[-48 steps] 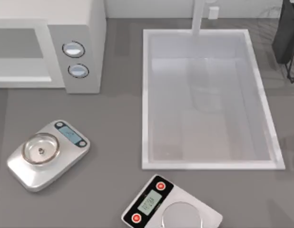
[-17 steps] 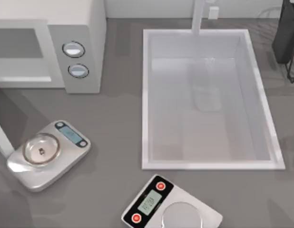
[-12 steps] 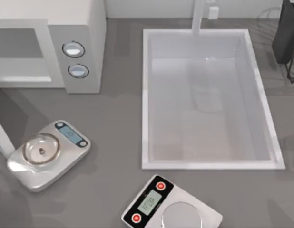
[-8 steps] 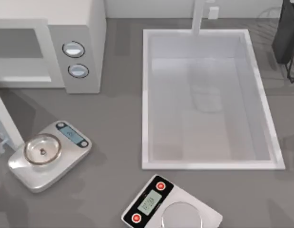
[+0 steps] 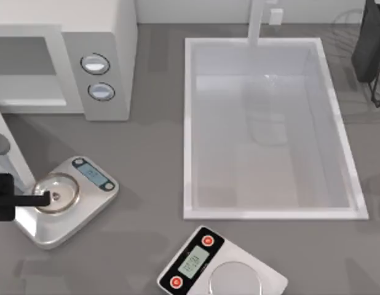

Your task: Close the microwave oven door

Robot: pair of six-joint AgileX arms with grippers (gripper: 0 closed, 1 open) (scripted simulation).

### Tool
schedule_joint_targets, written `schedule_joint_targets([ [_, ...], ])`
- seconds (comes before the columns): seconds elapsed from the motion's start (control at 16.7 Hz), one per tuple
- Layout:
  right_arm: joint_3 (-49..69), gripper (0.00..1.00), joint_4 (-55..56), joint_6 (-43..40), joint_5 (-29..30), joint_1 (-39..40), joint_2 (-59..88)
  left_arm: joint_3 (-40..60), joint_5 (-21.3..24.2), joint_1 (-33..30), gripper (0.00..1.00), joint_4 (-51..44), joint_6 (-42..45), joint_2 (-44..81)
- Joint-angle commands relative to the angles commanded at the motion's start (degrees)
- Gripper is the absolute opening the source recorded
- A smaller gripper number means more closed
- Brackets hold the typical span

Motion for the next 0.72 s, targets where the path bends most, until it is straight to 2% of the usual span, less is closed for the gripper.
schedule_joint_targets([
  [0.42,0.0,1.00,0.0,0.0,0.0,0.0,0.0,0.6,-0.5,-0.6,0.00,0.5,-0.7,0.9],
  [0.72,0.0,1.00,0.0,0.0,0.0,0.0,0.0,8.2,-0.2,-0.2,0.00,5.5,-0.3,13.4],
])
